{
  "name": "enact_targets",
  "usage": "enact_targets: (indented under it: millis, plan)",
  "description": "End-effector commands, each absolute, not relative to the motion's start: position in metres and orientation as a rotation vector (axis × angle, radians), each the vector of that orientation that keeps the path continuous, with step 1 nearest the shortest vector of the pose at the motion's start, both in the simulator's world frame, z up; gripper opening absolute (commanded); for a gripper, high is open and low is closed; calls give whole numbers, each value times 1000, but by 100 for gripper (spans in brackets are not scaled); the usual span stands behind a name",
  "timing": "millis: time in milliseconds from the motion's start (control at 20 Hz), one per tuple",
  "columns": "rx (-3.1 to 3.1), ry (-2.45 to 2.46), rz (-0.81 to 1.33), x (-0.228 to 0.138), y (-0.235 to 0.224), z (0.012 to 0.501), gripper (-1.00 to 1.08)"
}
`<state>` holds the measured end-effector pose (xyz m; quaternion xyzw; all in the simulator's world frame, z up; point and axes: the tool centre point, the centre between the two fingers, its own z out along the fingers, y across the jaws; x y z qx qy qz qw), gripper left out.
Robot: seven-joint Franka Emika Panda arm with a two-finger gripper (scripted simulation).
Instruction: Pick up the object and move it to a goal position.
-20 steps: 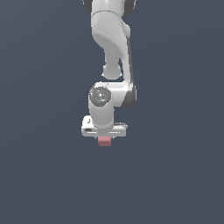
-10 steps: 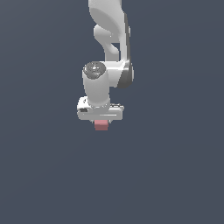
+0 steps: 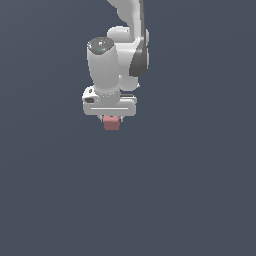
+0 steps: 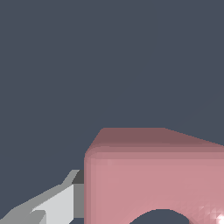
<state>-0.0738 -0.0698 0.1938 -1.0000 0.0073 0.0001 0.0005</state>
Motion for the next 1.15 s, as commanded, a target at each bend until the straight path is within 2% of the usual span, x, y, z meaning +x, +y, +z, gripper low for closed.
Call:
enact_targets:
  millis: [0, 550, 1100]
  plan:
    - [-3140, 23, 0, -89, -74, 209, -100]
    - [-3141, 23, 0, -130, -87, 253, -100]
    - [-3142, 23, 0, -136, -90, 262, -100]
